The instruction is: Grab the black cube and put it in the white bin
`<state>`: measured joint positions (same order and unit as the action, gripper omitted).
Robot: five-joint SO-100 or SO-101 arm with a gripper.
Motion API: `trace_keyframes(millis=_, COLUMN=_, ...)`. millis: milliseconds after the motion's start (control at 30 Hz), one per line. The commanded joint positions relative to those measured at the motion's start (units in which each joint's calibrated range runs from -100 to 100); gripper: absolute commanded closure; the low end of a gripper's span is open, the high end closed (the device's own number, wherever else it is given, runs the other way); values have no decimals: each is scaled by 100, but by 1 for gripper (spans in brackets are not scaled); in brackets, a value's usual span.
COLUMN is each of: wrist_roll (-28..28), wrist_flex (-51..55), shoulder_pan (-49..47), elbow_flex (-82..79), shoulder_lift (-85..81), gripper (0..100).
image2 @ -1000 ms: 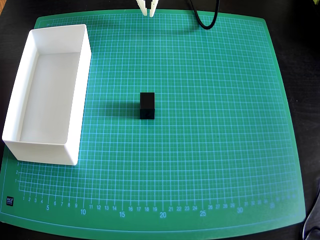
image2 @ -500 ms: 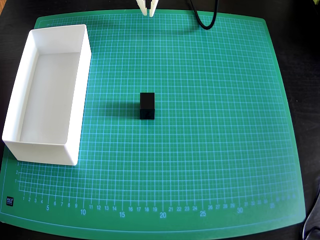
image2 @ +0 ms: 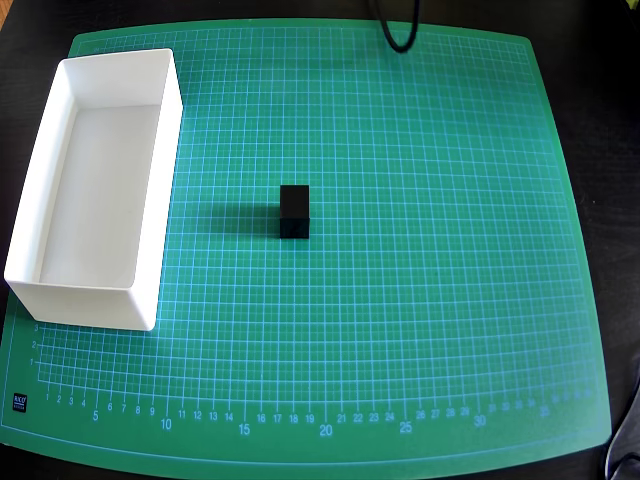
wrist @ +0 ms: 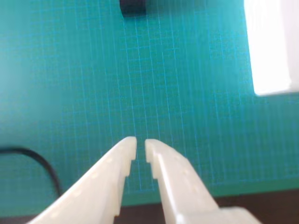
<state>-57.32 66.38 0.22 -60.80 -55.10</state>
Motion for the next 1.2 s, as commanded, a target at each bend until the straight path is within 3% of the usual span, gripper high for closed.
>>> trace_keyframes(millis=0, wrist_roll=-50, wrist_flex=13, shoulder_pan=-164, elbow_flex=1952, shoulder_lift=2245, gripper=91)
trace_keyframes(millis=233, wrist_roll=-71, wrist_flex=4, shoulder_pan=-206, elbow_flex=4551, shoulder_lift=4786, gripper=74)
trace_keyframes(millis=367, wrist_roll=-271, wrist_flex=73, shoulder_pan=-231, elbow_flex=5741, shoulder_lift=5723, gripper=74)
trace_keyframes(millis=467, wrist_roll=-429, wrist_flex=713, shoulder_pan=-231, elbow_flex=6598, shoulder_lift=6252, gripper=74)
trace_keyframes(millis=600, wrist_roll=-408, wrist_flex=1405, shoulder_pan=-231, elbow_flex=7600, shoulder_lift=6815, gripper=74)
trace_keyframes(millis=767, wrist_roll=-408, wrist_flex=1525, shoulder_pan=-415, elbow_flex=8763, shoulder_lift=7889, gripper=74)
trace_keyframes(millis=1167, wrist_roll=-397, wrist_flex=1457, shoulder_pan=-608, elbow_flex=9124, shoulder_lift=9006, gripper=74)
